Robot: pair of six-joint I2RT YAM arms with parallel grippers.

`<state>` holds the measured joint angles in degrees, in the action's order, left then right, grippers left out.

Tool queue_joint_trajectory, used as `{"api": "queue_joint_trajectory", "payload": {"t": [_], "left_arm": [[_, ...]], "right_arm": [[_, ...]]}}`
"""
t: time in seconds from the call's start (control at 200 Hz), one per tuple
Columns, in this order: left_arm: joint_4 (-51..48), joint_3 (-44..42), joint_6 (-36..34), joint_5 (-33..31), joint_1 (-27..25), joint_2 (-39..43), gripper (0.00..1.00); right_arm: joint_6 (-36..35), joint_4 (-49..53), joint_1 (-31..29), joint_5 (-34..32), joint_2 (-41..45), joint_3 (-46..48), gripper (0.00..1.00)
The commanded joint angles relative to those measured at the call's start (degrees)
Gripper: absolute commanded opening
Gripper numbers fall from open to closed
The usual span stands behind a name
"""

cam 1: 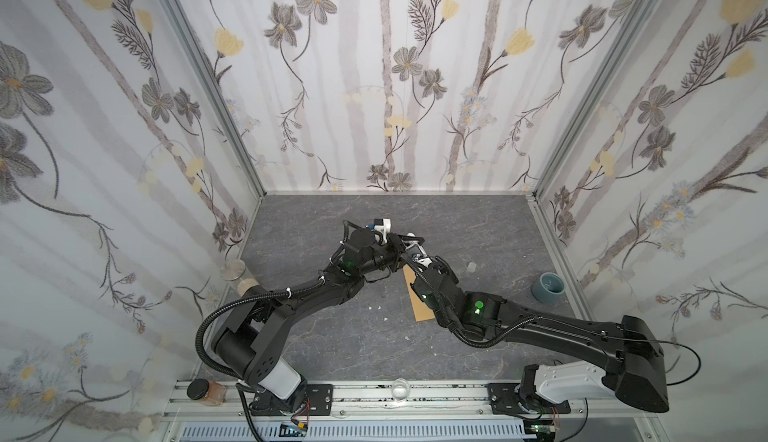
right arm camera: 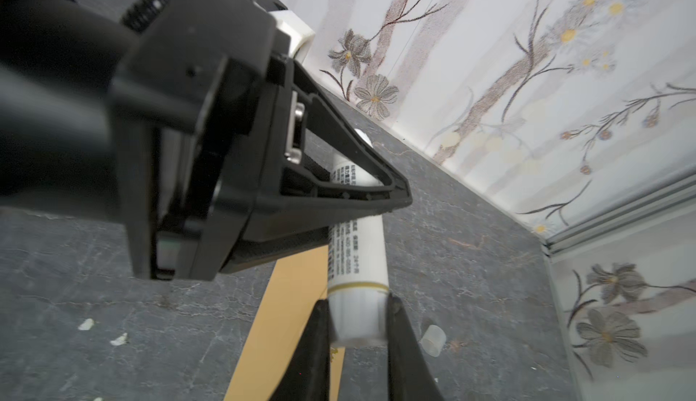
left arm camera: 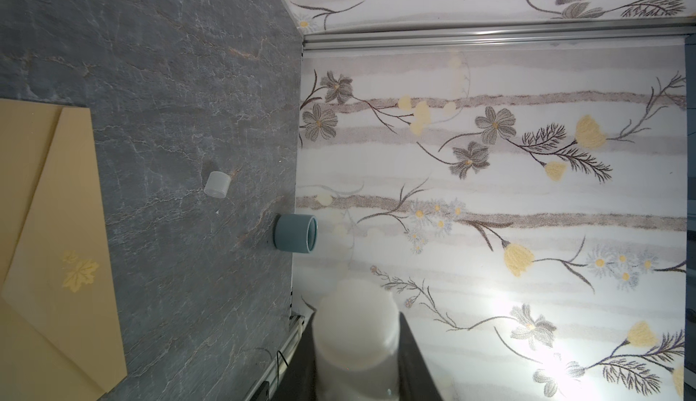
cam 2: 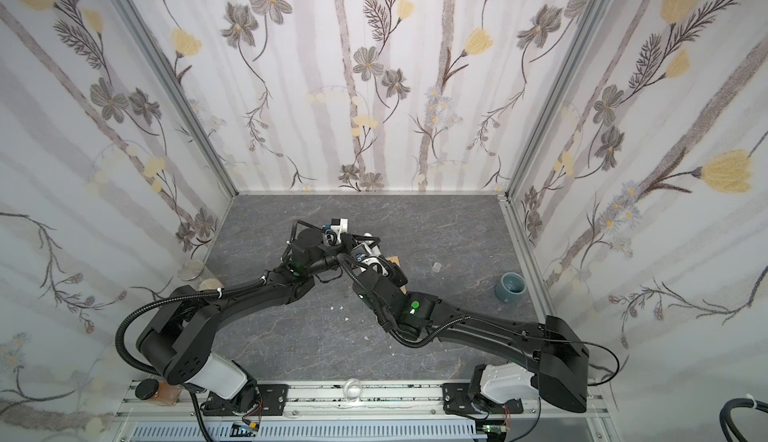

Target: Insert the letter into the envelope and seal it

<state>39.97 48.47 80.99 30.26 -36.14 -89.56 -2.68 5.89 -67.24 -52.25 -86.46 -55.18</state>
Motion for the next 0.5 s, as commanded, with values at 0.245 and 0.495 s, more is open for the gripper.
{"api": "queue_joint_trajectory", "payload": {"t": [0.245, 0.495], "left_arm": [[2.3, -0.3, 0.3, -1.1, -0.2, 2.1, 0.00], [2.5, -1.5, -0.7, -6.3, 0.0, 4.3, 0.00]], "right_arm": [[-9.2, -2.3, -4.7, -11.1, -10.4, -1.8, 0.04], [5.4, -2.2, -3.5, 11.1, -0.5, -2.5, 0.43]]}}
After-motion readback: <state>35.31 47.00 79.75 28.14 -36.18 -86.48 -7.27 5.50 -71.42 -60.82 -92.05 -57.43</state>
